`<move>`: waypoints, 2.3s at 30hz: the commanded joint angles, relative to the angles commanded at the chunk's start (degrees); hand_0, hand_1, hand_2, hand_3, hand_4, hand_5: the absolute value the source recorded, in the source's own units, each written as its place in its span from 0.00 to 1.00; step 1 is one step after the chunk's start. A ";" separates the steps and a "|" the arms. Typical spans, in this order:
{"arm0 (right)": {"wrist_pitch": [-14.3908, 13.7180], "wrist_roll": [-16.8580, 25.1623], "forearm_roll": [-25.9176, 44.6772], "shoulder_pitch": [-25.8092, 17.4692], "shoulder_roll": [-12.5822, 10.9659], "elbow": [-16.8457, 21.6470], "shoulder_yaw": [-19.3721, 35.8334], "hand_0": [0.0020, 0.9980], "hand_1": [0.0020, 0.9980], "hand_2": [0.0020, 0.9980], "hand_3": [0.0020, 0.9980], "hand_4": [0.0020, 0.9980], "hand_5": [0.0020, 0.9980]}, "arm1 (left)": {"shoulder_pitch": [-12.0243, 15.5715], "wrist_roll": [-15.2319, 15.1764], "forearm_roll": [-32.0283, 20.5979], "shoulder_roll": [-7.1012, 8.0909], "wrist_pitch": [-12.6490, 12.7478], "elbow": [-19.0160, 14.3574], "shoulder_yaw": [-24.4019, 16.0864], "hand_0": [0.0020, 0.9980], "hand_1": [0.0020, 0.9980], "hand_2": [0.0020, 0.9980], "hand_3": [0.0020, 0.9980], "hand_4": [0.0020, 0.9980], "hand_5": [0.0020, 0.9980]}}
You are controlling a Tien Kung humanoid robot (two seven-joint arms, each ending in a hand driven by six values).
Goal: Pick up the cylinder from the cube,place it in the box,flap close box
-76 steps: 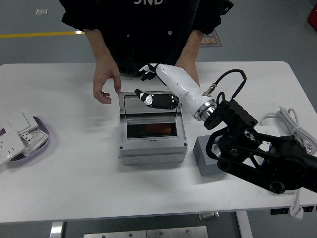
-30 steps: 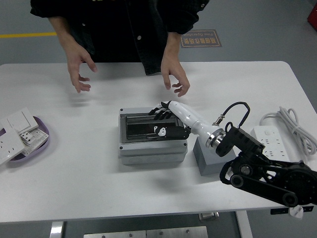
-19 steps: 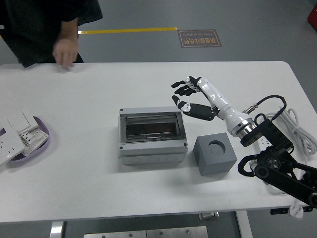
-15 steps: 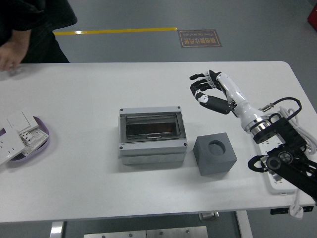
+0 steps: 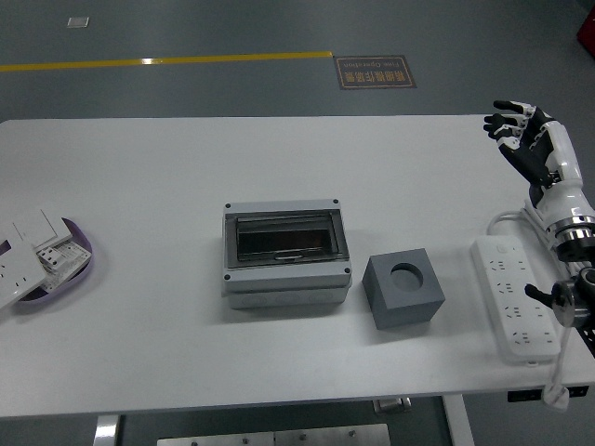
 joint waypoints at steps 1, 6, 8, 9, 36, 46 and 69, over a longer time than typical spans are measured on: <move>-0.09 0.15 0.15 0.04 0.08 0.00 0.14 0.74 0.68 0.66 0.67 0.63 0.32 | 0.07 -0.02 0.03 -0.02 0.01 0.00 -0.09 0.60 0.62 0.62 0.63 0.68 0.22; -0.70 1.06 0.95 0.08 0.14 0.29 0.45 0.75 0.68 0.65 0.66 0.64 0.32 | 0.59 0.06 0.11 -0.35 0.05 0.00 -0.27 0.60 0.62 0.62 0.63 0.68 0.22; -0.98 1.50 1.45 -0.09 0.14 0.45 0.60 0.75 0.68 0.65 0.66 0.64 0.32 | 0.83 0.12 0.06 -0.58 0.07 0.01 -0.19 0.60 0.62 0.62 0.63 0.68 0.22; -1.09 1.66 1.62 -0.16 0.16 0.51 0.67 0.75 0.67 0.65 0.66 0.63 0.32 | 0.92 0.14 0.04 -0.67 0.08 0.01 -0.14 0.60 0.62 0.62 0.63 0.68 0.22; -2.92 4.11 2.29 -4.59 1.76 3.31 4.39 0.72 0.66 0.63 0.65 0.67 0.35 | 2.56 0.03 -0.49 -1.43 -0.17 -0.04 0.53 0.60 0.62 0.62 0.63 0.68 0.21; -3.30 4.96 2.26 -6.24 2.51 4.20 6.91 0.72 0.65 0.63 0.65 0.67 0.35 | 2.18 -0.22 0.00 -1.11 -0.12 -0.01 -0.06 0.60 0.62 0.62 0.63 0.68 0.21; -3.99 6.04 2.04 -12.15 3.25 7.98 16.90 0.71 0.65 0.62 0.65 0.65 0.34 | -2.23 -0.63 1.22 1.34 -0.04 -0.18 1.06 0.60 0.62 0.62 0.63 0.68 0.21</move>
